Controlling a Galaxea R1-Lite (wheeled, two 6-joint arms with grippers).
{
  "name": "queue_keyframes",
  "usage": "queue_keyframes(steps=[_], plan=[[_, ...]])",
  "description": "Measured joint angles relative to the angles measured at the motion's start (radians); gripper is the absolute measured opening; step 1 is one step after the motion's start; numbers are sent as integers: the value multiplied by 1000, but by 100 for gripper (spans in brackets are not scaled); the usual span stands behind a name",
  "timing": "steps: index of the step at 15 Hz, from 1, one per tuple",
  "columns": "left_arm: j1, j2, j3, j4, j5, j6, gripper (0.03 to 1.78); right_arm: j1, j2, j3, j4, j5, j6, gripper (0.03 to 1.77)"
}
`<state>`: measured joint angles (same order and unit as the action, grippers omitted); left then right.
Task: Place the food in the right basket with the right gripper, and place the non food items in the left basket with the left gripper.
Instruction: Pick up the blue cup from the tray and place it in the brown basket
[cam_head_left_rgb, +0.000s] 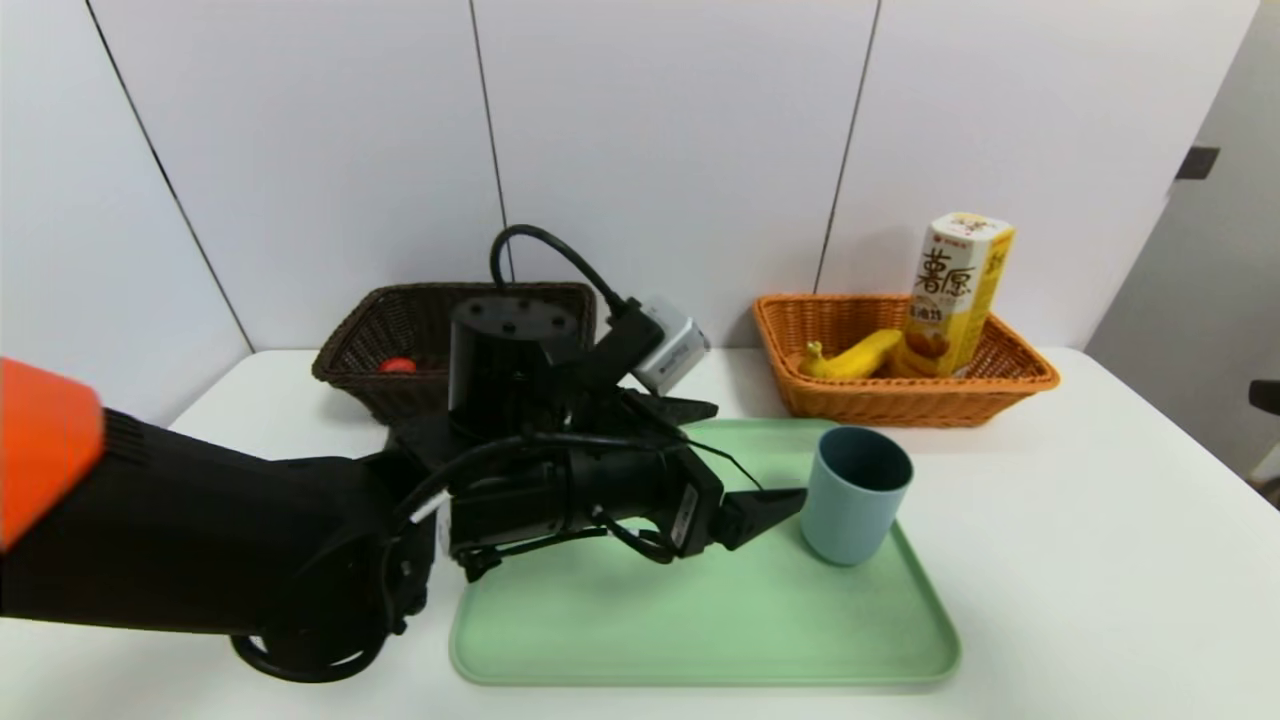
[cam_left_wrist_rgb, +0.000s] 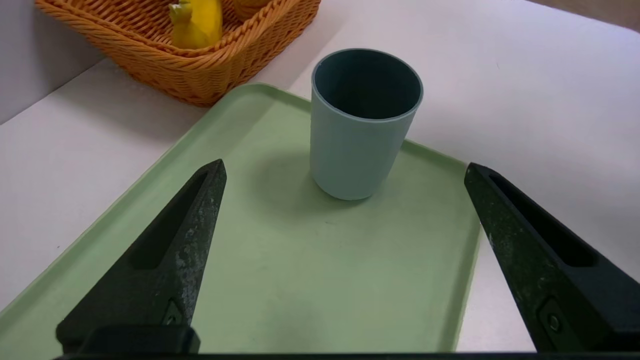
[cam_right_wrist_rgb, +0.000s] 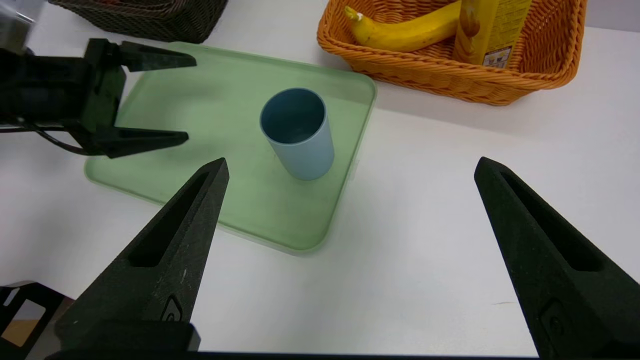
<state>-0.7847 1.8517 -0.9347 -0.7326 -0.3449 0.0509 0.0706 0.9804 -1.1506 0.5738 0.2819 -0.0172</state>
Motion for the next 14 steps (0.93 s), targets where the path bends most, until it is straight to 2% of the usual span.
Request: queue_keyframes(steps=[3,9,14], plan=[[-26,96,-7,-92,-10,45,169,-9,1,0,1,0,0,169],[-52,195,-46,-102,-43,32,169,-21,1,7,3,0,0,169],[-83,281,-171,-96,-40,13,169,-28,1,12,-1,0,-2,169]])
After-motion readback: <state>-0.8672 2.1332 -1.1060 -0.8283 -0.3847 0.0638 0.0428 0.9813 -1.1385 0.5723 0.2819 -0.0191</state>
